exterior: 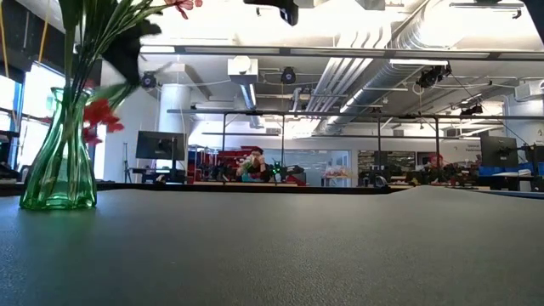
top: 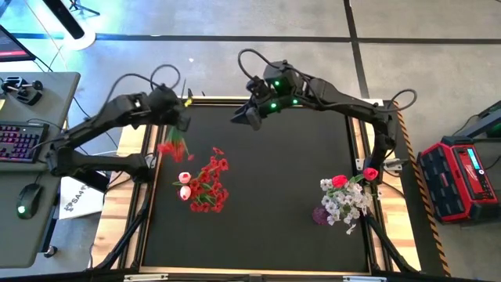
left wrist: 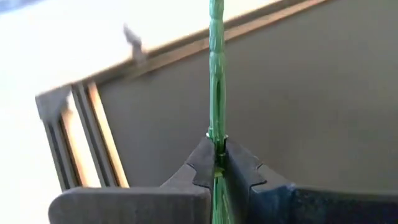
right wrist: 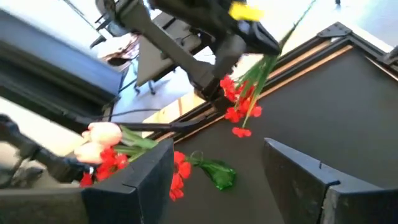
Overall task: Sort flowers into vase by color
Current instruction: Put the red flower into the green vase
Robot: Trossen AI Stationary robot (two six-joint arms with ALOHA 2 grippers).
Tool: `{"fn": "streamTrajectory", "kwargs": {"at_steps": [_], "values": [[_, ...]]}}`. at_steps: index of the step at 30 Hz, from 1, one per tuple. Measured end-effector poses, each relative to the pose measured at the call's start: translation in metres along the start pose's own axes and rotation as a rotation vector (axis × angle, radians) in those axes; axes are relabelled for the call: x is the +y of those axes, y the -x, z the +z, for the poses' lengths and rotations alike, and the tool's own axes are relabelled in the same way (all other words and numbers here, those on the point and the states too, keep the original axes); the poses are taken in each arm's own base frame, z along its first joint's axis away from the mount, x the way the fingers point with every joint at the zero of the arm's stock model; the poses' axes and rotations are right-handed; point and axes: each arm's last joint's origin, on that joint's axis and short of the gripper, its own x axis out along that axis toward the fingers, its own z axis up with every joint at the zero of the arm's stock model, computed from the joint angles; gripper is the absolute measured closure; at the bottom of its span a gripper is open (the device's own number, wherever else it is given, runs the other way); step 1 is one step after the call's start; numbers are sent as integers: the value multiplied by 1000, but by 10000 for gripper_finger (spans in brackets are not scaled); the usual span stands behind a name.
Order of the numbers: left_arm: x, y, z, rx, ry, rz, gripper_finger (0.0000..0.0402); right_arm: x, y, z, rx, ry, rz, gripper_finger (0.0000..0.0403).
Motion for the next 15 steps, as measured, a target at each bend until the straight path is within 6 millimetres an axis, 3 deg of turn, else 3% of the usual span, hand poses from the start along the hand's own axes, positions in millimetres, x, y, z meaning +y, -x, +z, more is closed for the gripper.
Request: {"fn": "streamTrajectory", "kwargs": {"at_steps": [8, 15], "values": [[-2, 43, 19, -254, -272, -44, 398, 22, -7, -2, -58, -63, 49, 174], [-11, 66, 26, -461, -630, -42, 398, 50, -12, -2, -152, -93, 139, 174]]}}
